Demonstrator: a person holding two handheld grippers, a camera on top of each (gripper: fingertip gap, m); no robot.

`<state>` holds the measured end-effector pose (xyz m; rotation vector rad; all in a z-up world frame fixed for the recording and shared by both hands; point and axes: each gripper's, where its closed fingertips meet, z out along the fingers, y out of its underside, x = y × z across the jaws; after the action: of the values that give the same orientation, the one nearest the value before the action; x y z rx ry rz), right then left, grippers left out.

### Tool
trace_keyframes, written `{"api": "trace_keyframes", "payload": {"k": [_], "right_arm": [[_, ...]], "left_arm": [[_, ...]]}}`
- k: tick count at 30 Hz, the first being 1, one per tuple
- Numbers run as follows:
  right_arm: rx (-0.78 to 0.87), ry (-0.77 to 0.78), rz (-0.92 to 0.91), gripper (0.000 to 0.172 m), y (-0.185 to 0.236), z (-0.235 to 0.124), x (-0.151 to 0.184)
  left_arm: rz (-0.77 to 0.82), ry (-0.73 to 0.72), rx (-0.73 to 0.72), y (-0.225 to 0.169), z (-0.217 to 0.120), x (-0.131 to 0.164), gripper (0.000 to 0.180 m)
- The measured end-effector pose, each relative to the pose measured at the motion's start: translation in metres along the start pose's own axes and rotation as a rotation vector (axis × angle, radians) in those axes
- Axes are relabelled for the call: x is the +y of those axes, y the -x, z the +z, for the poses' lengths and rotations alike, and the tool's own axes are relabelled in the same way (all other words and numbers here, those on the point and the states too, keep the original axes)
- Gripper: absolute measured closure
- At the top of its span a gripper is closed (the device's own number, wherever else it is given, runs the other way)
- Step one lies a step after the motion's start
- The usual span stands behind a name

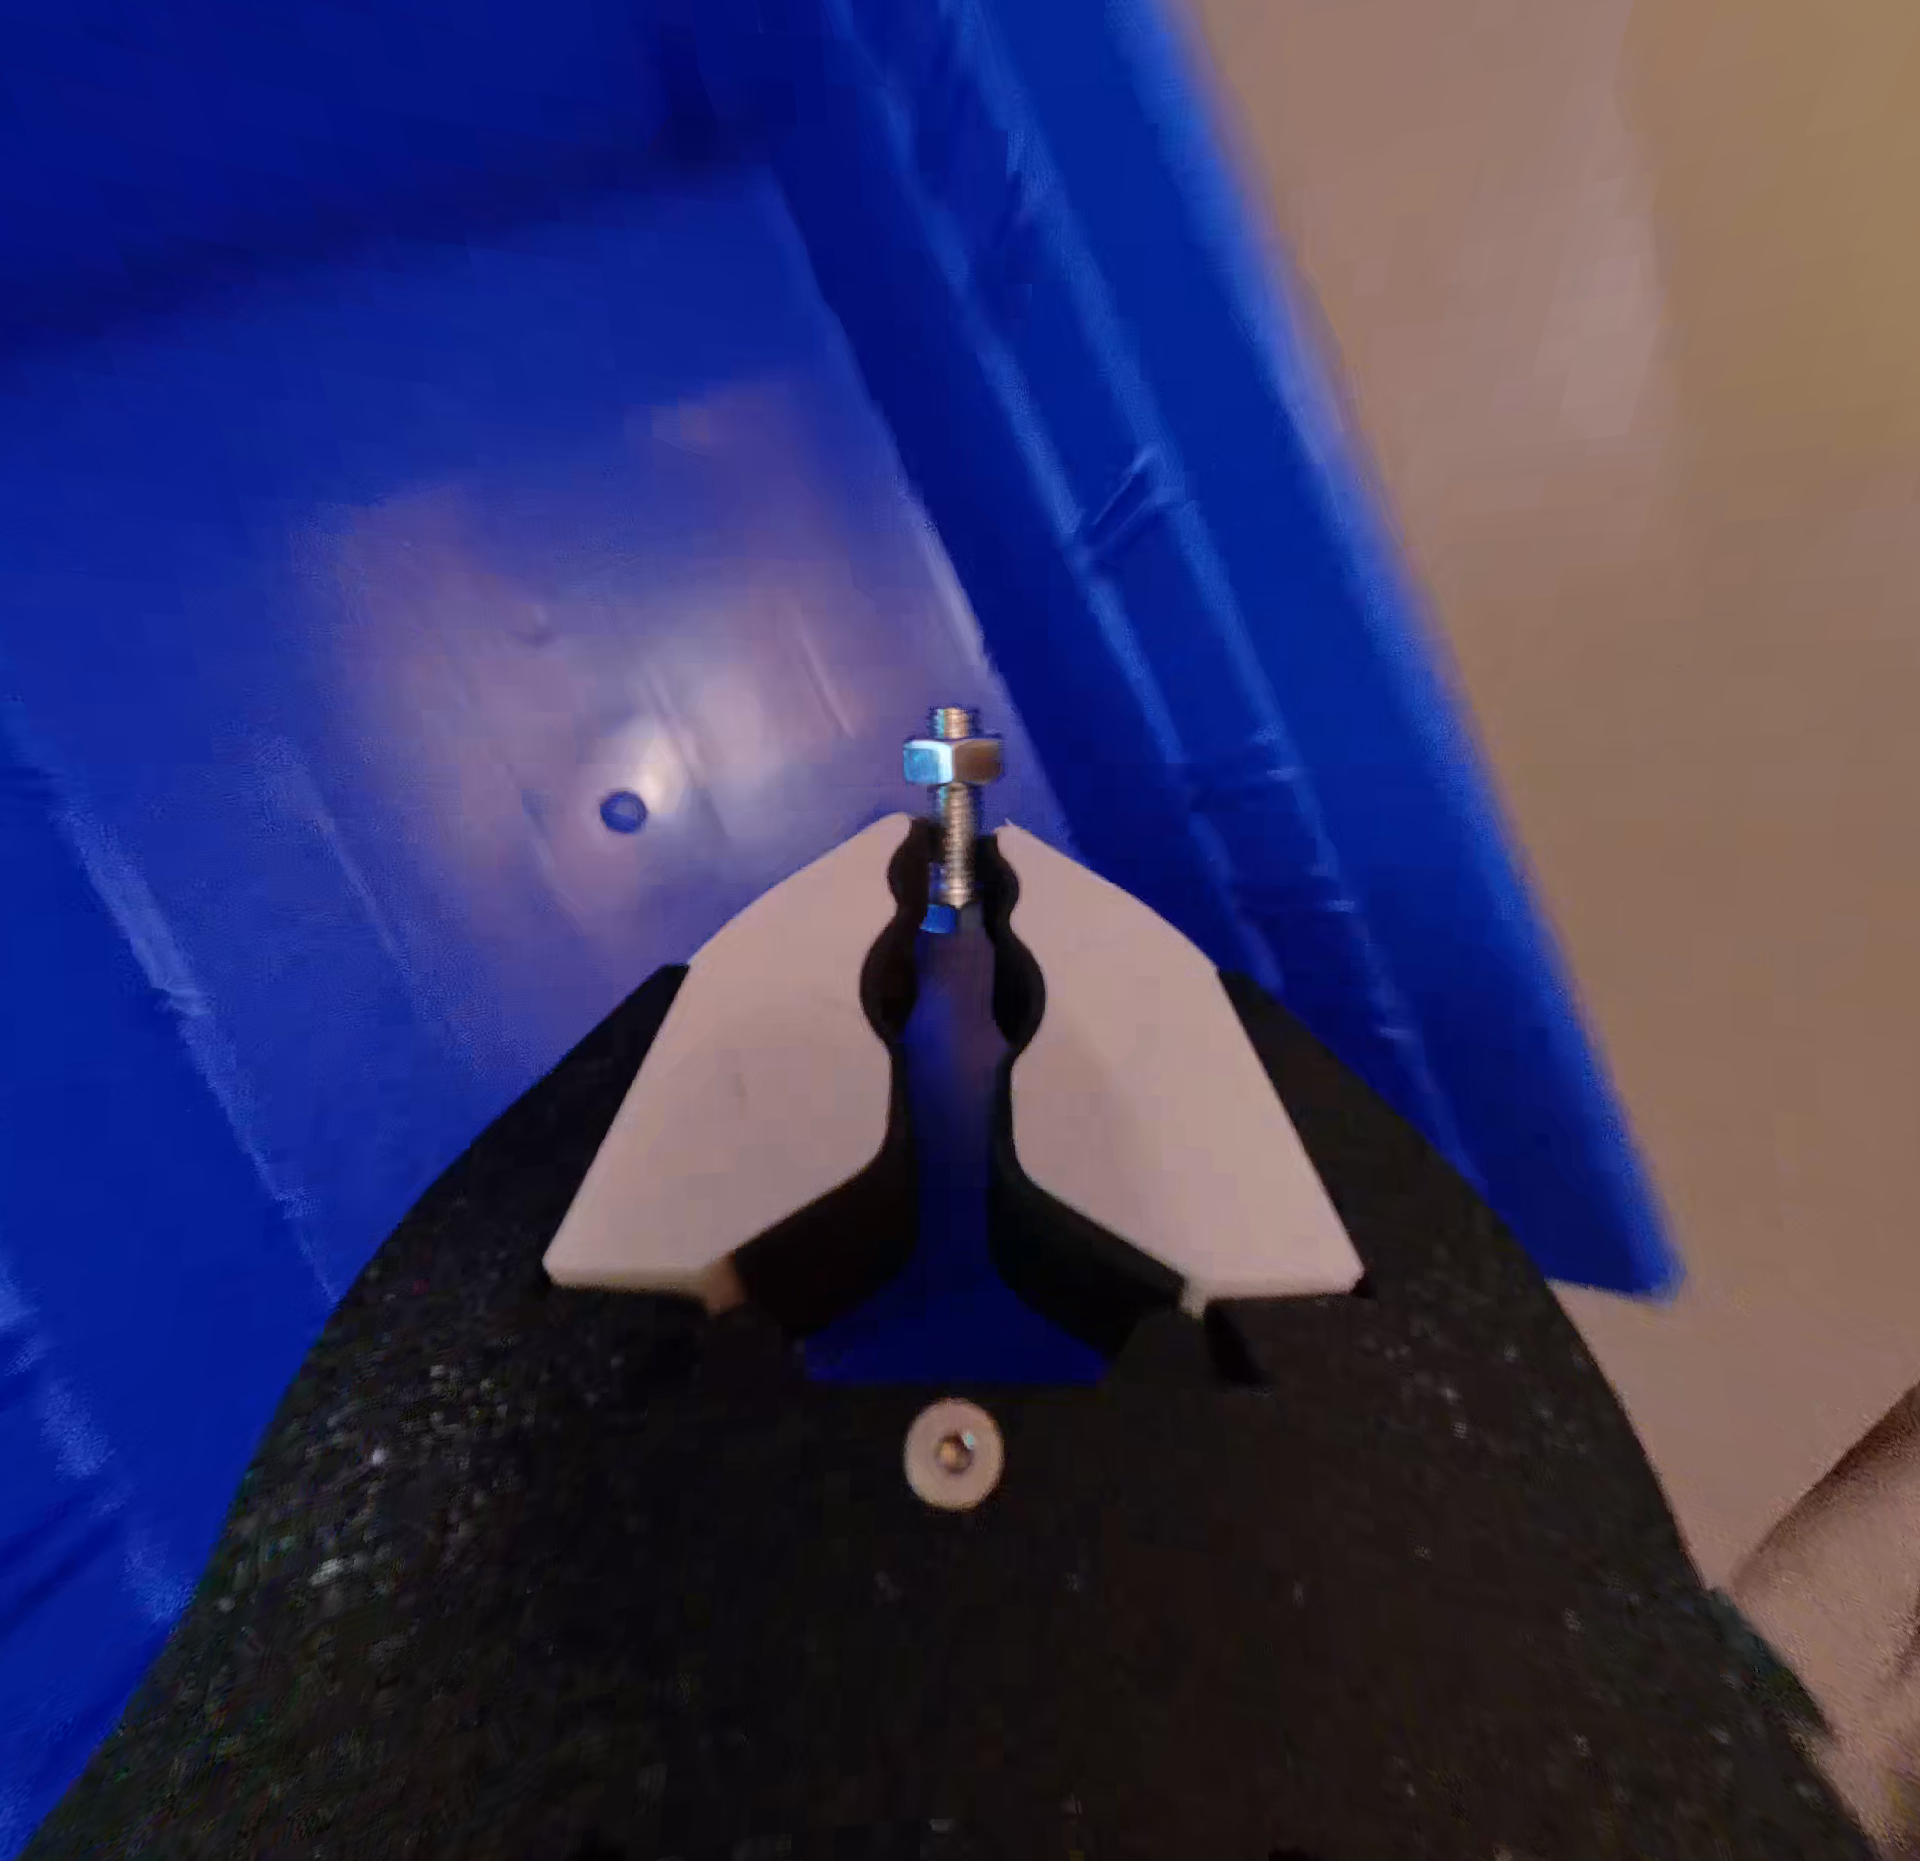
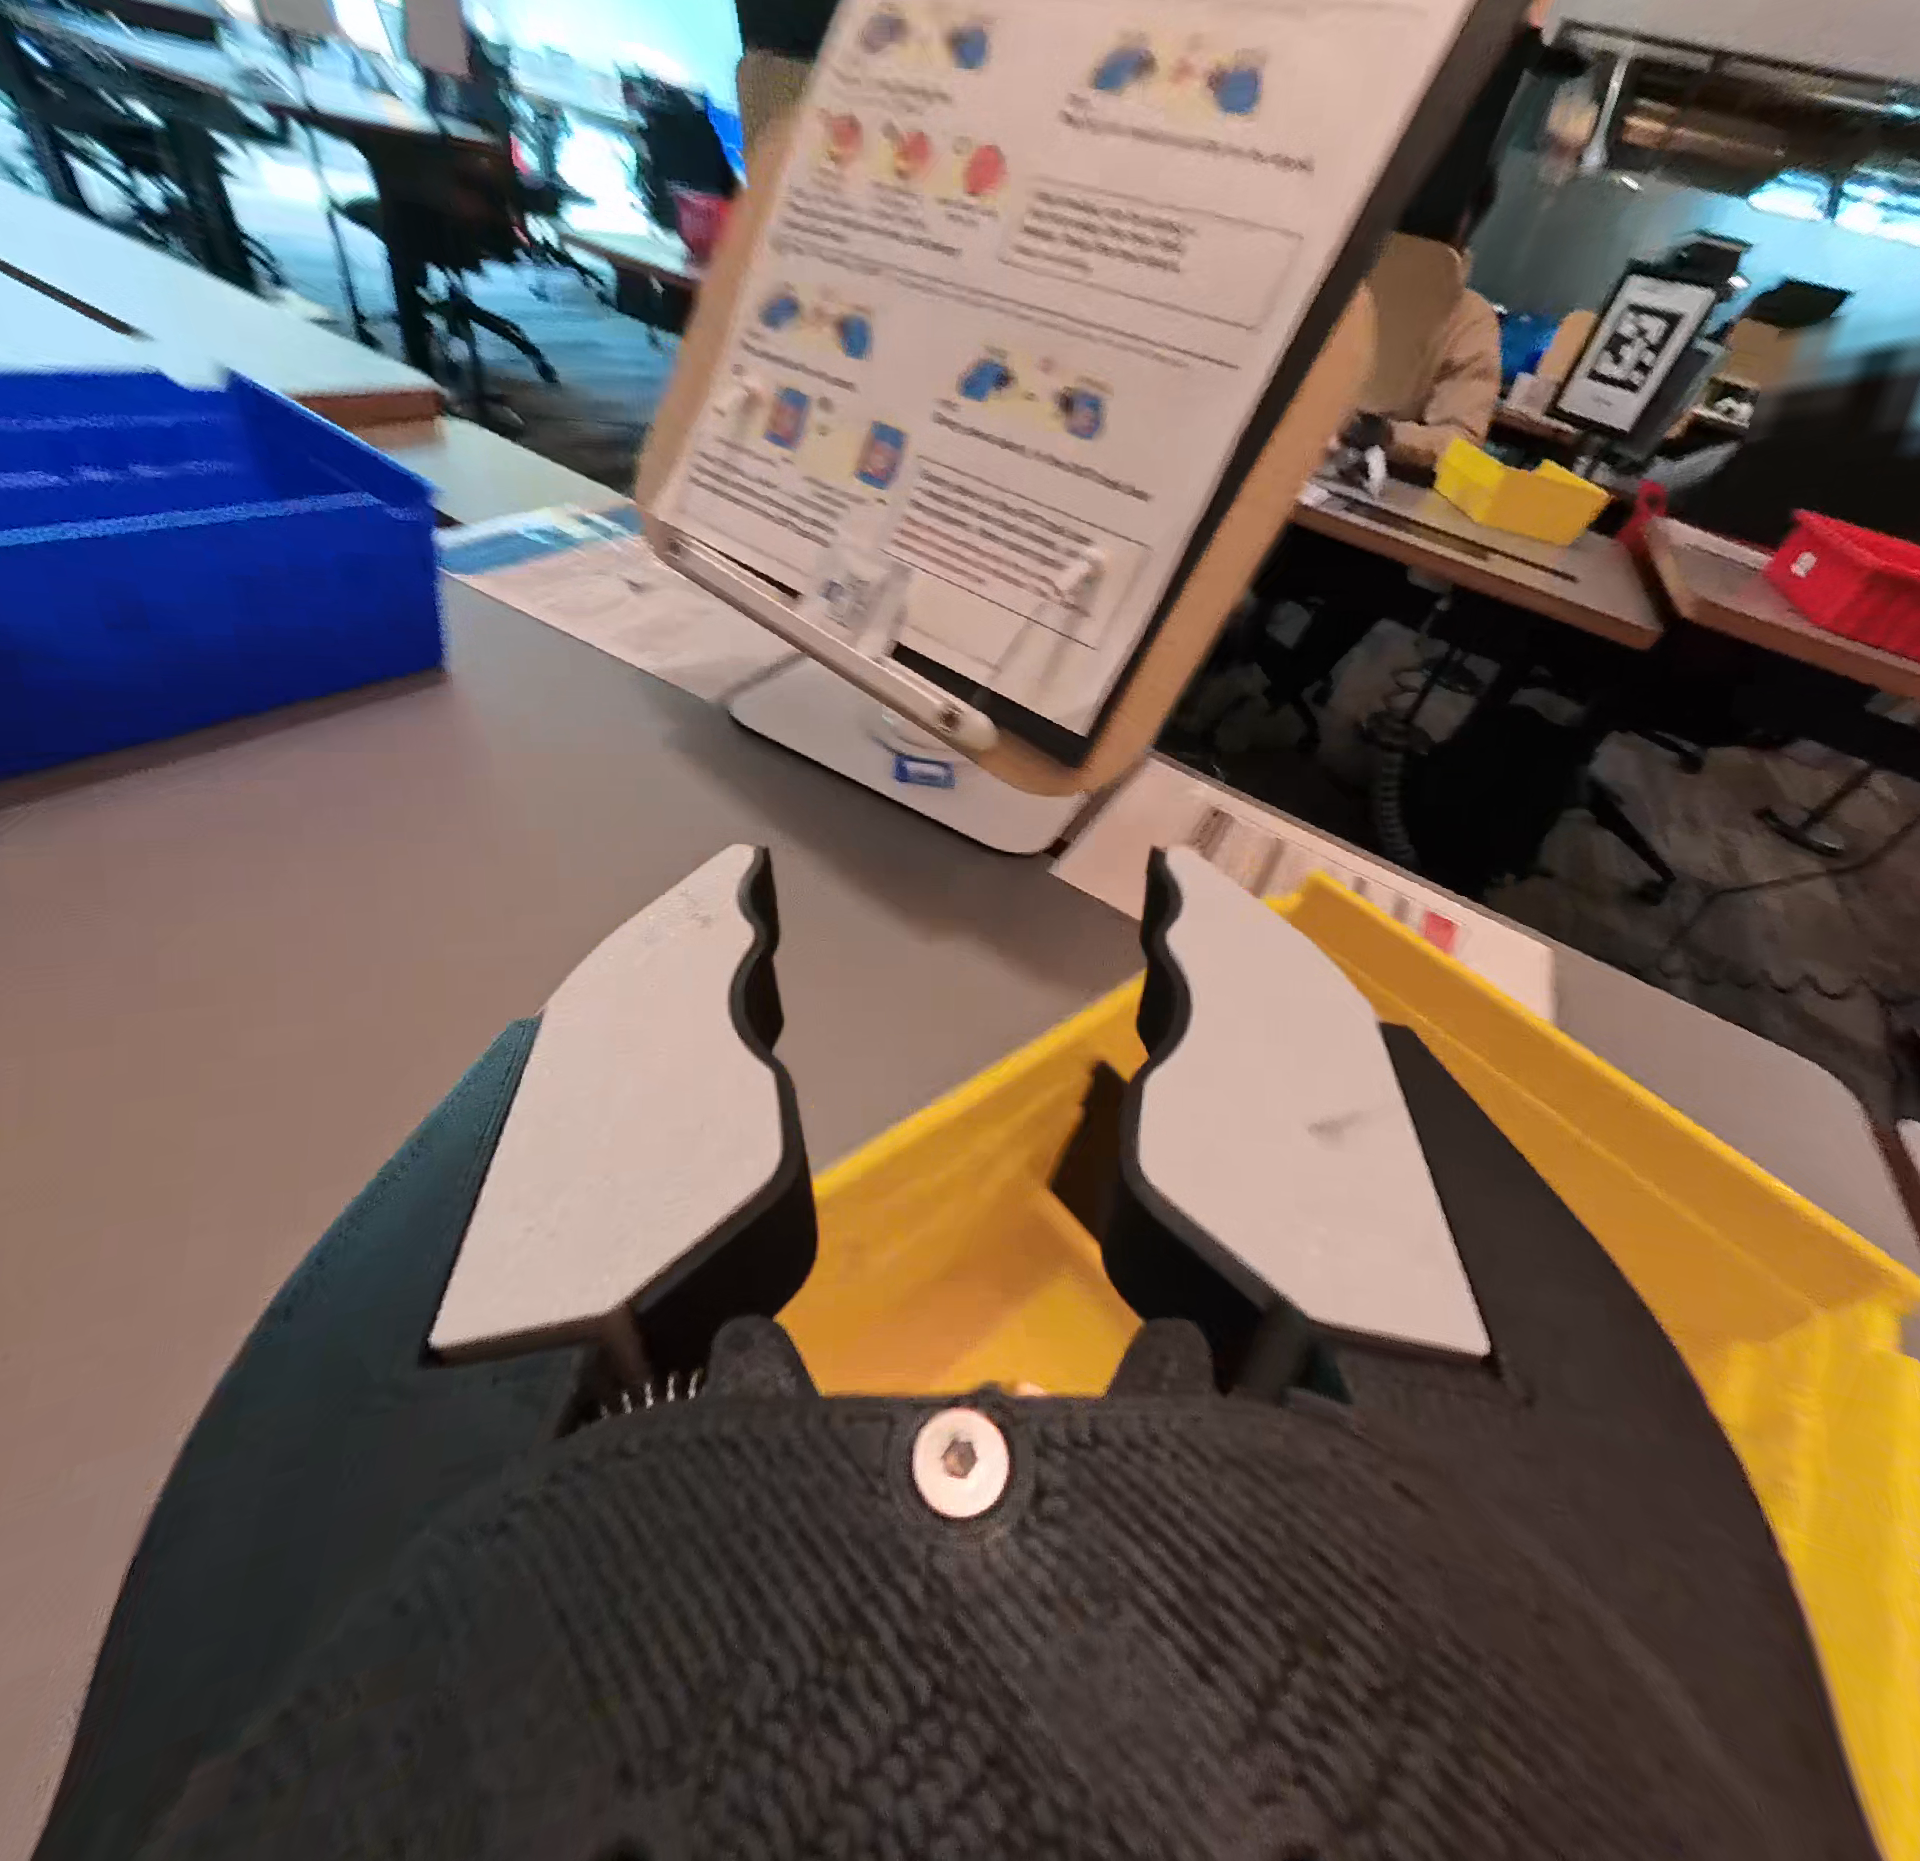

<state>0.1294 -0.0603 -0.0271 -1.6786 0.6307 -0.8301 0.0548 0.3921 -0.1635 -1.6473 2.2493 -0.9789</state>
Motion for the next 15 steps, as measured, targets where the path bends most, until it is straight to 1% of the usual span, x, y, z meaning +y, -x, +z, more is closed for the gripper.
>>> {"api": "trace_keyframes", "payload": {"k": [1, 3, 5, 7, 9, 11, 12, 13, 14, 15], "right_arm": [[-0.037, -0.030, 0.013, 0.104, 0.015, -0.003, -0.006], [-0.131, -0.091, 0.059, 0.105, 0.051, -0.009, -0.017], [-0.214, -0.179, 0.140, 0.109, 0.091, -0.015, -0.028], [-0.294, -0.234, 0.229, 0.110, 0.132, -0.018, -0.034], [-0.370, -0.253, 0.286, 0.107, 0.172, -0.022, -0.038], [-0.431, -0.280, 0.275, 0.107, 0.207, -0.030, -0.044], [-0.464, -0.304, 0.260, 0.109, 0.222, -0.037, -0.048], [-0.503, -0.334, 0.255, 0.117, 0.235, -0.044, -0.051], [-0.544, -0.358, 0.259, 0.124, 0.245, -0.052, -0.054], [-0.571, -0.376, 0.269, 0.127, 0.252, -0.058, -0.057]], "left_arm": [[0.005, -0.112, 0.009, -0.008, -0.018, -0.013, 0.172], [0.069, -0.315, 0.032, -0.034, -0.058, -0.036, 0.172], [0.166, -0.483, 0.080, -0.073, -0.093, -0.051, 0.172], [0.285, -0.606, 0.181, -0.123, -0.112, -0.057, 0.172], [0.399, -0.701, 0.343, -0.177, -0.118, -0.056, 0.172], [0.462, -0.785, 0.533, -0.225, -0.115, -0.049, 0.172], [0.466, -0.815, 0.638, -0.245, -0.111, -0.045, 0.172], [0.458, -0.840, 0.730, -0.261, -0.105, -0.040, 0.172], [0.446, -0.858, 0.802, -0.272, -0.097, -0.036, 0.172], [0.439, -0.861, 0.867, -0.281, -0.087, -0.032, 0.172]]}}
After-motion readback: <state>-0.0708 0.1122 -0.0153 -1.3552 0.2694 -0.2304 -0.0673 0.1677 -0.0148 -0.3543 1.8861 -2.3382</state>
